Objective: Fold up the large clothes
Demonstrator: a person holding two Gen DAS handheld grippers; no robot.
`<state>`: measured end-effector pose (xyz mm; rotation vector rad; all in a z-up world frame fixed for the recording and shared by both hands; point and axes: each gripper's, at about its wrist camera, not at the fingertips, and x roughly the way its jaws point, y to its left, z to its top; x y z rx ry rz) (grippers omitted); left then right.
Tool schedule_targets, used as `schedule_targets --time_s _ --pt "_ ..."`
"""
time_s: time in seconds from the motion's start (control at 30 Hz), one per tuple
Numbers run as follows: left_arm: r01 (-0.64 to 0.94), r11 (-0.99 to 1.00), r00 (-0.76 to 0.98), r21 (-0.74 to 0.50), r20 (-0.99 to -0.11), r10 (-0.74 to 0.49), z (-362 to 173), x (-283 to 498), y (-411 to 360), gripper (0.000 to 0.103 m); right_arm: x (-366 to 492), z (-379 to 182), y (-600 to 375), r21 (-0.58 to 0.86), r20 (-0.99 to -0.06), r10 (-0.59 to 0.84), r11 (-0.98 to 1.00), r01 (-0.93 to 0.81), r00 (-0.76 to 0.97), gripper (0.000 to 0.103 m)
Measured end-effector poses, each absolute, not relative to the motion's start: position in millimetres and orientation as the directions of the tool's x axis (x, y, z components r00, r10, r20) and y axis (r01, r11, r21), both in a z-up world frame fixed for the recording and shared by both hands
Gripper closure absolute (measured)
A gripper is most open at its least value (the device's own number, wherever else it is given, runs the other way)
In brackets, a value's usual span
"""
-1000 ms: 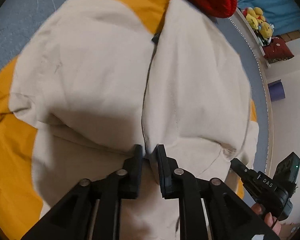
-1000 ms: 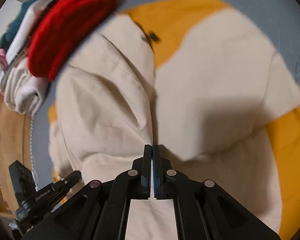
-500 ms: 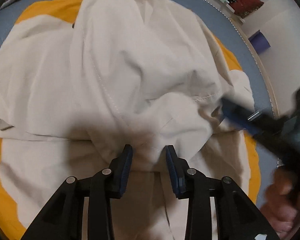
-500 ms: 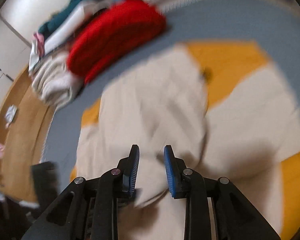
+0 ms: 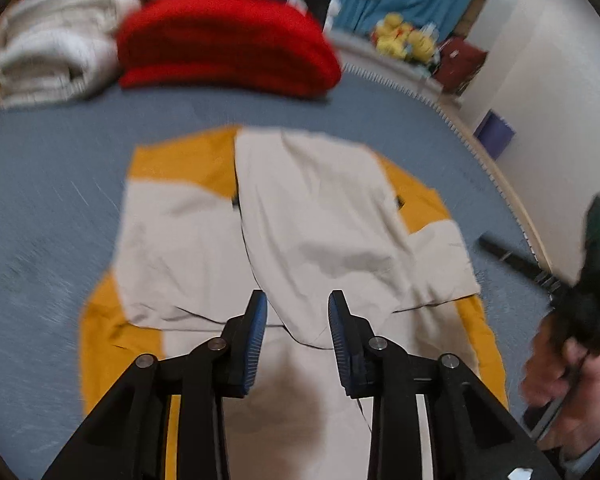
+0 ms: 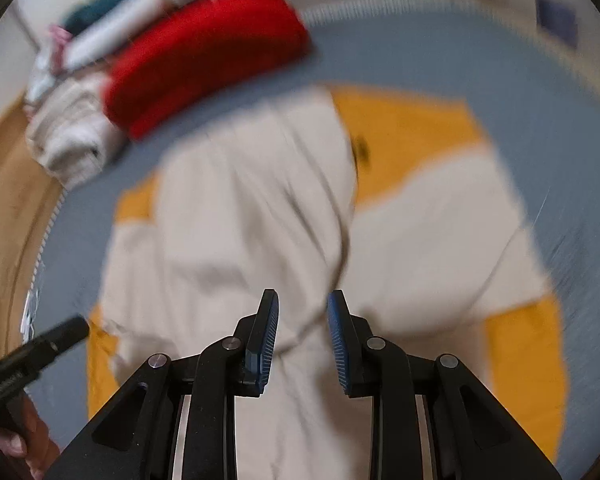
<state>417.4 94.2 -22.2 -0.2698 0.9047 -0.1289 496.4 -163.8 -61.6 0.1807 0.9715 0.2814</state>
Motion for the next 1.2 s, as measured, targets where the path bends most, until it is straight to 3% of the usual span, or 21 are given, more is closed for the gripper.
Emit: schedule_targets --time_s 0.17,0.33,0.5,0.63,0.73,0.97,1.1,1.2 --pt "-0.002 0.964 0.726 -0.264 -0.663 -0.18 39 345 103 0.078 424 51 -178 0.201 -0.557 0.301 0.953 -0.226 0.774 0.076" --pt "0.003 0.97 0.75 -0.245 -0.641 -0.164 56 241 98 0.078 318 108 -213 0.181 -0.46 0.274 0.96 -0.213 0.845 0.076" --pt "-0.015 0.97 0.732 -0.243 -0.664 -0.155 35 158 94 0.079 223 112 -258 0.126 -0.479 0.21 0.977 -0.17 0.852 0.076" --pt "-0.09 0.965 0.663 -0.246 -0.738 -0.126 -3 124 101 0.09 152 92 -303 0.109 -0.515 0.139 0.989 -0.096 0.846 0.076" --pt "-0.153 0.951 0.612 -0.27 -0.781 -0.123 -13 112 113 0.092 110 61 -328 0.074 -0.541 0.074 0.996 -0.04 0.838 0.076" --pt "-0.23 0.916 0.68 -0.329 -0.728 -0.091 14 80 151 0.092 91 46 -346 0.019 -0.598 0.006 1.0 0.006 0.802 0.076" --pt "-0.279 0.868 0.678 -0.41 -0.725 -0.125 -16 70 178 0.092 92 50 -369 0.109 -0.63 0.037 0.993 0.04 0.775 0.076" --pt "-0.349 0.816 0.626 -0.461 -0.763 -0.163 -55 80 196 0.093 97 27 -381 0.096 -0.671 0.032 0.994 0.044 0.741 0.076"
